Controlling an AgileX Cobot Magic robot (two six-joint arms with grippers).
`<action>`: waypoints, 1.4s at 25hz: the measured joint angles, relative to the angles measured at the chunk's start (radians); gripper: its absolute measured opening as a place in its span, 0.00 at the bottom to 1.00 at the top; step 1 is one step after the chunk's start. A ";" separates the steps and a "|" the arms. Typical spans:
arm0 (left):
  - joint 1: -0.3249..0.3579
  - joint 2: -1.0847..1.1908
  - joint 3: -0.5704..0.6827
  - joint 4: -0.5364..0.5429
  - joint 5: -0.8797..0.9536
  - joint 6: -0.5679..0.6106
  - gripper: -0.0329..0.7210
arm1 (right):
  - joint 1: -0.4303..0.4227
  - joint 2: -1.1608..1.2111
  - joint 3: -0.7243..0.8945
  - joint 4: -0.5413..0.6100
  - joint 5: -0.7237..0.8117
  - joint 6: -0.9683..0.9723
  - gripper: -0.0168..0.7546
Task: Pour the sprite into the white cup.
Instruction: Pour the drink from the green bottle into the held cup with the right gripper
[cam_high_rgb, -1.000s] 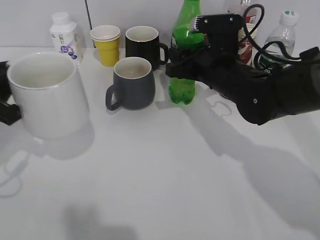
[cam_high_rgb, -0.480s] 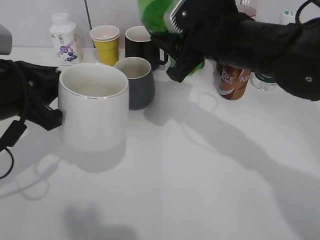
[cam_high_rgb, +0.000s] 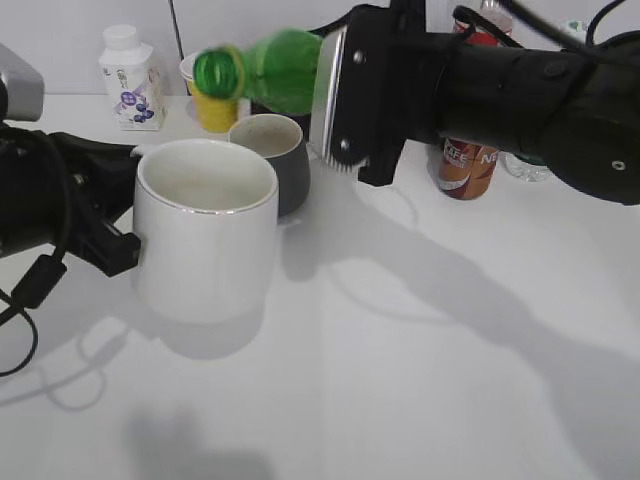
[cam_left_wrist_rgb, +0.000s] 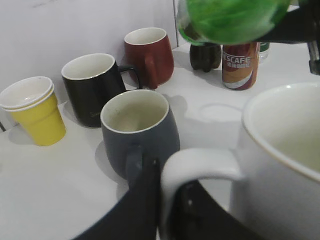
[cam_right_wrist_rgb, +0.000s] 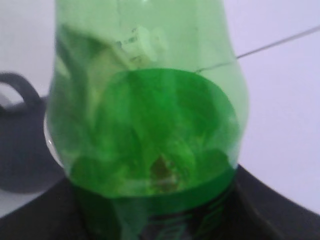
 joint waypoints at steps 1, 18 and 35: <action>0.000 0.000 0.000 -0.002 0.000 -0.001 0.10 | 0.000 0.000 0.000 0.000 0.001 -0.041 0.55; 0.000 0.000 0.000 -0.002 -0.001 -0.001 0.10 | 0.000 -0.001 0.000 -0.003 -0.060 -0.359 0.55; 0.000 0.000 0.000 -0.002 0.000 -0.001 0.10 | 0.000 -0.001 0.000 -0.008 -0.078 -0.449 0.55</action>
